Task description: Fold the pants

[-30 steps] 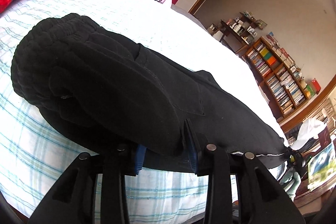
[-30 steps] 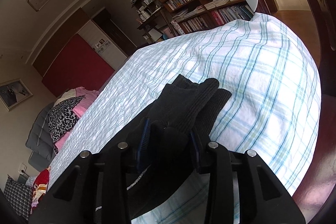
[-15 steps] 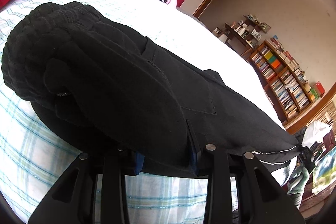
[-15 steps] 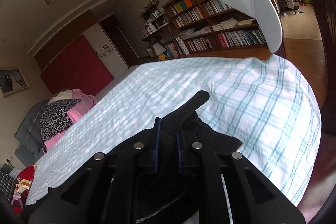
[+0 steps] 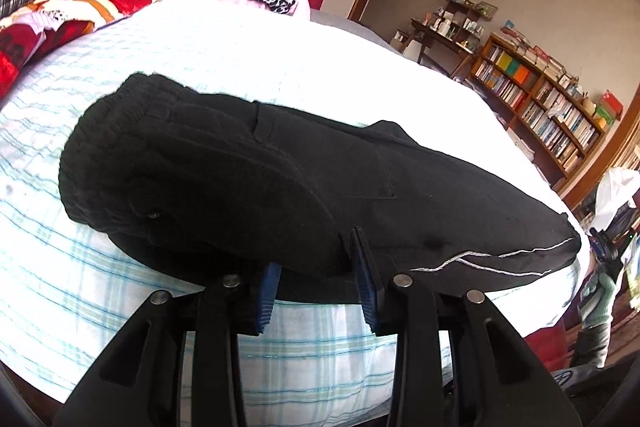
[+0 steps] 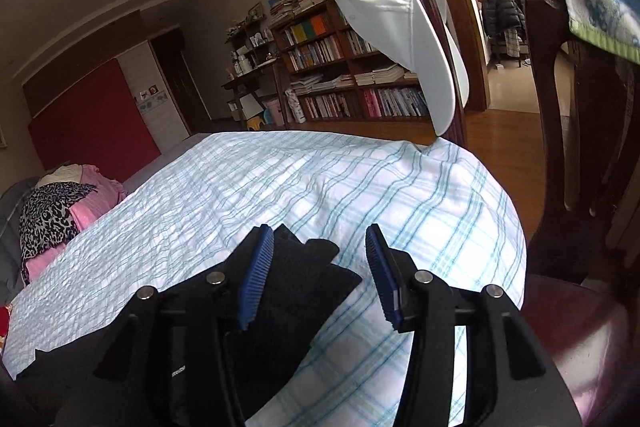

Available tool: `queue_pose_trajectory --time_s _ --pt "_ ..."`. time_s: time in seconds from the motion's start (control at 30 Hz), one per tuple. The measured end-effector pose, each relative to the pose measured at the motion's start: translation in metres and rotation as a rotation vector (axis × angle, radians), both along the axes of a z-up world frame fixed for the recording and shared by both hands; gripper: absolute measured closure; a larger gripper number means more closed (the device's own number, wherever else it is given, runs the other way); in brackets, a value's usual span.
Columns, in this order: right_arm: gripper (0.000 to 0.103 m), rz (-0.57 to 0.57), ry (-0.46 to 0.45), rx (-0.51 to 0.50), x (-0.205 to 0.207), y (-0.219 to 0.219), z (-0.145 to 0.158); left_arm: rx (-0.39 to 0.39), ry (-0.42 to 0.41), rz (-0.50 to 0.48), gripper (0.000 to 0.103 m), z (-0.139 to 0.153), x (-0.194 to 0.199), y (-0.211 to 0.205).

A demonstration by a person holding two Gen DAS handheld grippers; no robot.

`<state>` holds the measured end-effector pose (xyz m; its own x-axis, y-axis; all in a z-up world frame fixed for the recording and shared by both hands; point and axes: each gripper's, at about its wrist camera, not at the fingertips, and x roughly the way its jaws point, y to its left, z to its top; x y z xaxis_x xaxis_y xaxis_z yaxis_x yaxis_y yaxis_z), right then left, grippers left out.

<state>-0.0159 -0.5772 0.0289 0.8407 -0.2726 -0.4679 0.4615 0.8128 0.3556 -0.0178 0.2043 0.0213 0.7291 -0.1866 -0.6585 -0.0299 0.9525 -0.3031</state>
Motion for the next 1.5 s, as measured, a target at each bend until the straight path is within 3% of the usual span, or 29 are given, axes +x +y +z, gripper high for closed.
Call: queue_pose_trajectory --time_s 0.1,0.2,0.27,0.4,0.43,0.5,0.57,0.8,0.93,1.03,1.1,1.13,1.23,1.33,1.5 --pt "0.049 0.116 0.025 -0.048 0.028 0.012 0.013 0.018 -0.044 -0.028 0.064 0.014 -0.003 -0.010" --pt "0.044 0.185 0.116 -0.114 0.065 0.024 0.014 0.021 -0.057 -0.055 0.062 0.017 -0.001 -0.021" --pt "0.038 0.216 0.187 -0.135 0.089 0.028 0.005 0.023 -0.049 -0.072 0.058 0.016 0.001 -0.025" --pt "0.038 0.221 0.357 -0.180 0.124 0.029 -0.024 0.024 -0.038 -0.064 0.058 0.016 0.001 -0.021" --pt "0.044 0.235 0.380 -0.188 0.128 0.032 -0.031 0.019 -0.035 -0.057 0.058 0.015 0.001 -0.018" --pt "0.071 0.264 0.392 -0.213 0.132 0.038 -0.037 0.015 -0.027 -0.040 0.057 0.014 0.002 -0.012" --pt "0.089 0.244 0.390 -0.246 0.130 0.043 -0.037 0.010 -0.018 -0.031 0.057 0.012 0.005 -0.009" --pt "0.091 0.170 0.295 -0.231 0.122 0.031 -0.013 -0.002 0.006 -0.055 0.056 0.000 0.016 -0.010" --pt "0.091 0.183 0.371 -0.208 0.138 0.026 -0.035 -0.021 0.035 -0.041 0.056 -0.012 0.018 -0.004" --pt "0.086 0.175 0.383 -0.187 0.141 0.023 -0.041 -0.027 0.055 -0.040 0.056 -0.020 0.017 0.002" --pt "0.068 0.146 0.387 -0.176 0.139 0.019 -0.040 -0.019 0.050 -0.036 0.052 -0.021 0.014 0.004" --pt "0.054 0.117 0.385 -0.171 0.135 0.016 -0.040 -0.017 0.042 -0.033 0.050 -0.020 0.012 0.006" --pt "0.052 0.095 0.321 -0.149 0.119 0.013 -0.029 -0.018 0.017 -0.012 0.048 -0.015 0.004 0.014" --pt "0.051 0.075 0.275 -0.198 0.100 0.029 -0.015 -0.009 -0.004 0.015 0.045 -0.009 -0.001 0.026" --pt "0.041 0.112 0.192 -0.240 0.072 0.063 0.003 -0.017 -0.021 0.039 0.045 -0.005 -0.008 0.041"
